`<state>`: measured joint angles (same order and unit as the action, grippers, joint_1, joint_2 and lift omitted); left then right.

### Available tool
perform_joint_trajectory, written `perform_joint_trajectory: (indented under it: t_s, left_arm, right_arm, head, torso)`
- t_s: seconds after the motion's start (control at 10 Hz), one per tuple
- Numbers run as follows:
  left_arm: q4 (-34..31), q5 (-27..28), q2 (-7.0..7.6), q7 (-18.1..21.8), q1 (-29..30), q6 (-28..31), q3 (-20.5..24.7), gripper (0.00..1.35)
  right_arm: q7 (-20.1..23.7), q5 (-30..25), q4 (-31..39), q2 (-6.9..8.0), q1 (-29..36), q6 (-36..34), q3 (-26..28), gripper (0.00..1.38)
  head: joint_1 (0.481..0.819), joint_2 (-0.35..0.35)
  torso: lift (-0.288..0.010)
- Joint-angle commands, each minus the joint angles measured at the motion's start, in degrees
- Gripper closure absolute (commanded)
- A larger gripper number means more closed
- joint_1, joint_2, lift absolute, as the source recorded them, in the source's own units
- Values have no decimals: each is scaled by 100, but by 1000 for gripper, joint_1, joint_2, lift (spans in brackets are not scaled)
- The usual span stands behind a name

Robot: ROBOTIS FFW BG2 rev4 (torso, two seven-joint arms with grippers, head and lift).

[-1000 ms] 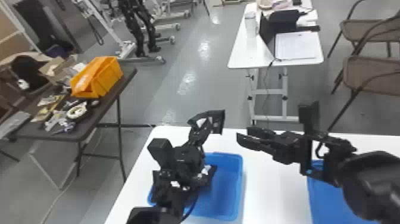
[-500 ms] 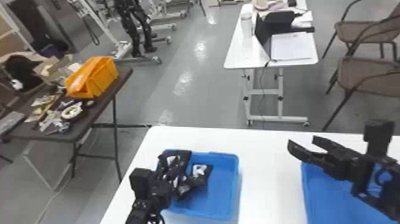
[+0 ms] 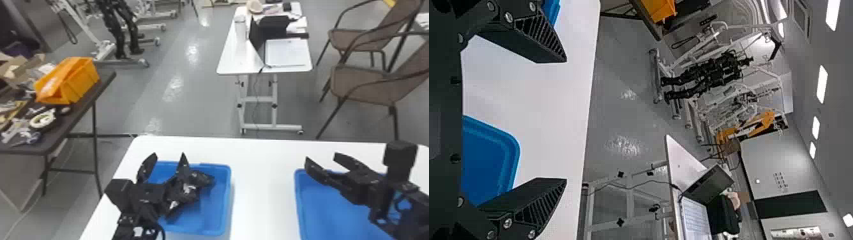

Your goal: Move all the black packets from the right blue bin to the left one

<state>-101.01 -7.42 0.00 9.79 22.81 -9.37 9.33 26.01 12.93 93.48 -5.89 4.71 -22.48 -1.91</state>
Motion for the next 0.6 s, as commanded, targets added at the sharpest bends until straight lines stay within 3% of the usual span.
perform_joint_trajectory:
  t_s: [0.0, 0.2, 0.3, 0.4, 0.5]
  left_arm:
    - [-402, -110, -15, -145, 426, -417, -327, 140]
    - [-938, -189, -15, -751, 1199, -505, -643, 140]
    - [-1175, -154, -15, -672, 1454, -452, -529, 140]
    - [-1439, 13, 26, -646, 1700, -241, -450, 140]
    - [-1597, 189, 228, -681, 1929, -56, -388, 140]
  right_arm:
    - [-237, -133, 557, 17, 593, 305, 147, 174]
    - [-799, -186, 1348, 255, 1832, 991, 578, 171]
    - [-799, -212, 1577, 430, 2342, 1202, 789, 173]
    - [-781, -405, 1840, 492, 2825, 1492, 850, 174]
    - [-746, -704, 1998, 492, 3142, 1843, 850, 174]
  head:
    - [695, 180]
    - [695, 132]
    - [695, 99]
    - [695, 76]
    - [695, 66]
  torso:
    - [0]
    - [0]
    - [0]
    - [0]
    - [0]
